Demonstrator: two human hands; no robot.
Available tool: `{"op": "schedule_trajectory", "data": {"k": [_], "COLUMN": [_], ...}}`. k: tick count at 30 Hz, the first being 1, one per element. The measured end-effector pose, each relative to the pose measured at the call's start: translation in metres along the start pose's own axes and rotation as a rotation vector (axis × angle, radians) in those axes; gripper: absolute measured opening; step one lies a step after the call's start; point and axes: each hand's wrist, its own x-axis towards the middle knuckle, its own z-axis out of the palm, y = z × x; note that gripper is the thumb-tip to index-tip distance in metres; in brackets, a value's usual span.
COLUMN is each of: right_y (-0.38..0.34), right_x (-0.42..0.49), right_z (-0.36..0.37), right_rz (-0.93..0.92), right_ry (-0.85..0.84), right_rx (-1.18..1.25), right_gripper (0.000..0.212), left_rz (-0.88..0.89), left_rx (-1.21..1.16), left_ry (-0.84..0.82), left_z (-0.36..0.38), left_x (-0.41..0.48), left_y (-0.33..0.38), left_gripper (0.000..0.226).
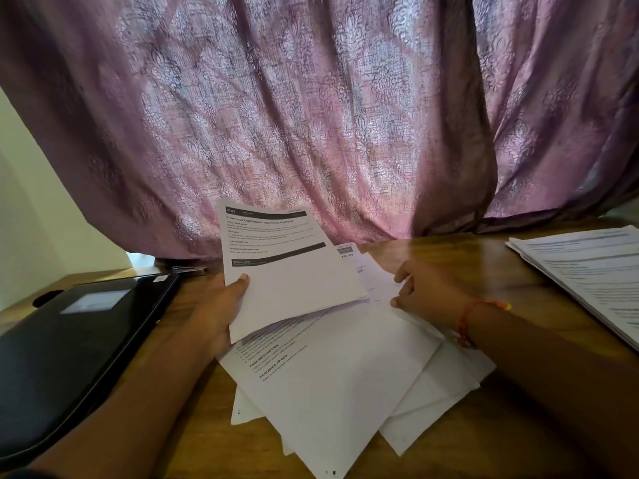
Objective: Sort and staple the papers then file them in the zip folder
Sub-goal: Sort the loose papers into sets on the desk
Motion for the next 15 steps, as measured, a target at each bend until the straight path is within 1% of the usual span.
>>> {"op": "schedule_trajectory", "data": {"k": [4,6,9,10,12,14,15], "right_y": [-0.001,0.000,0.001,0.002,0.002,0.002,0.001], "right_x": [0.001,0.003,0.005,0.006,0.006,0.004,0.003], "right_z": [-0.002,-0.001,-0.004,-0.006,-0.007,-0.009,-0.011], "right_rz": [0.013,0.017,0.028,0.025,0.031,0.045,0.050], "right_ry": [0.010,0.037,0.063,0.067,0.095,0.133,0.144], "right_rx": [0.079,0.091,0.054,0.038,0.029,0.106,0.137], "right_gripper": [0.035,0.027,0.008,0.011,0.024,0.038,0.041], "left_rz": [0.007,0.013,0.024,0.024,0.028,0.027,0.026], "left_rx": [0.016,0.024,0.041,0.040,0.055,0.059,0.060], "left_ry": [0.000,0.011,0.010,0.007,0.007,0.015,0.012], "left_z": [-0.001,-0.002,-0.003,-0.003,-0.004,-0.004,-0.005], "left_x": [0.002,0.003,0.005,0.006,0.008,0.008,0.009], "left_y": [-0.001,-0.001,-0.002,-0.002,-0.003,-0.003,-0.004], "left_gripper": [0.026,0.029,0.031,0.030,0.029,0.027,0.027]}}
